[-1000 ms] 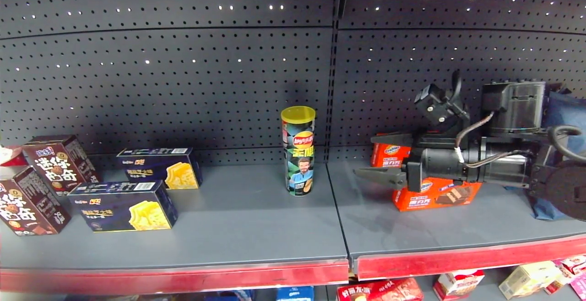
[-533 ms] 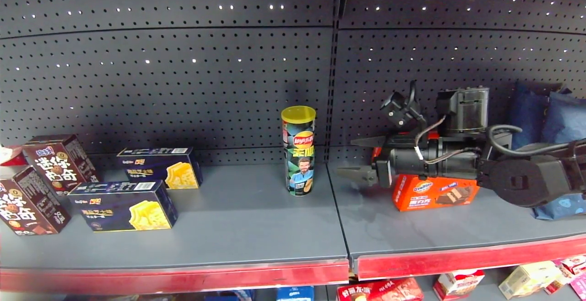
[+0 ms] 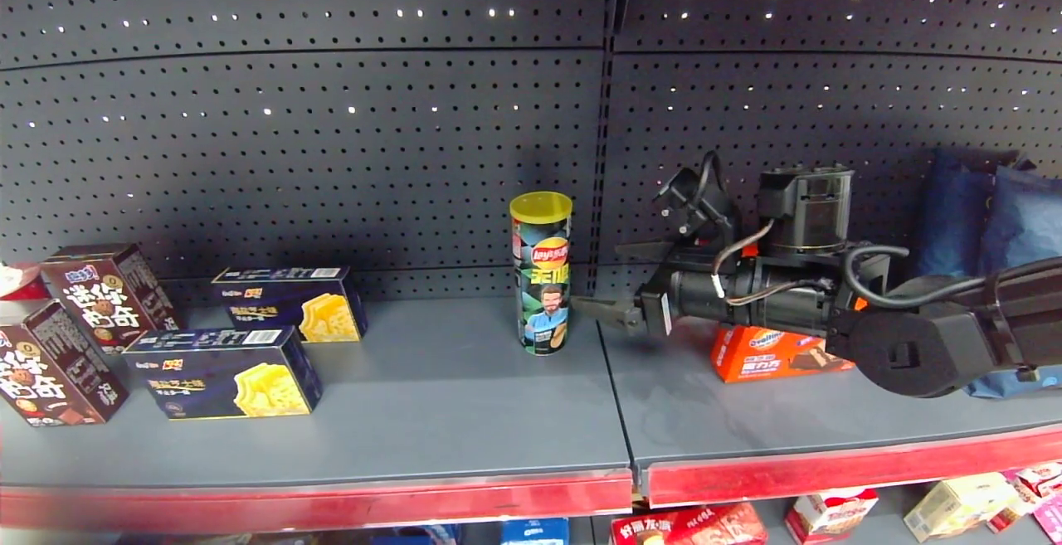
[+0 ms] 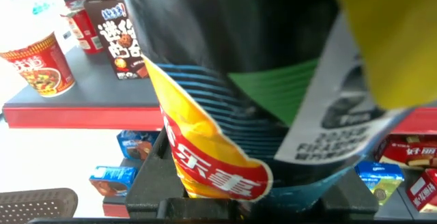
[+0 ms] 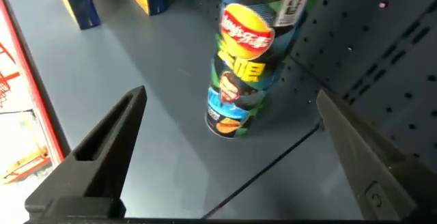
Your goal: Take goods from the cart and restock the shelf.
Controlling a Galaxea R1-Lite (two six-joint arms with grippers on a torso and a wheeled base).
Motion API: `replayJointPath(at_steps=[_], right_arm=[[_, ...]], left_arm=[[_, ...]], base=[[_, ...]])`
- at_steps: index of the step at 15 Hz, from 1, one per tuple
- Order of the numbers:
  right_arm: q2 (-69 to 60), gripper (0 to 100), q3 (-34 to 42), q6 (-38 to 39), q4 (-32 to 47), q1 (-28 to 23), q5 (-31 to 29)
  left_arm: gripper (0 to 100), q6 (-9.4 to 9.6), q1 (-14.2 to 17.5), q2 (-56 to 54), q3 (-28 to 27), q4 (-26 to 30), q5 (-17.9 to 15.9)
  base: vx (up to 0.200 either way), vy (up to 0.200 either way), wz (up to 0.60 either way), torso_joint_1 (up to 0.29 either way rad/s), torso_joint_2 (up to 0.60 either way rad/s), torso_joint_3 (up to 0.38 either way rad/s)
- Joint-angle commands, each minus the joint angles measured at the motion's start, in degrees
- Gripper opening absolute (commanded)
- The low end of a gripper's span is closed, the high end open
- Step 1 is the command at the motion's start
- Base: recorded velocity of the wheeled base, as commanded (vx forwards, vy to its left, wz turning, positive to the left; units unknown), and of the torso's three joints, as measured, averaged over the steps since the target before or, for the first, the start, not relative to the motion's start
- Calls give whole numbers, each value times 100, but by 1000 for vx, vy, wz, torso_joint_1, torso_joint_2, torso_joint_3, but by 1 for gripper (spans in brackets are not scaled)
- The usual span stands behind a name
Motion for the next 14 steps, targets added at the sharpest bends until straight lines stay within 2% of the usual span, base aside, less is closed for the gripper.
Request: replayJointPath(at_steps=[1,9,12,14], right_arm=[[-14,100,44,-12,-9,12,-7],[302,100,-167,-3,-9,-172,-16],[241,100,-123,-3,-18,-32,-614],[179,100,-70,-12,-141,30,-693]], left_arm=[[0,2,-1,13,20,-3,4],[0,2,-1,5,90,-12,12],[0,2,-1,5,117,-21,12],[0,2,-1,5,117,-21,4]], base=[[0,0,0,0,0,0],[0,0,0,0,0,0],[0,0,0,0,0,0],[0,0,0,0,0,0]])
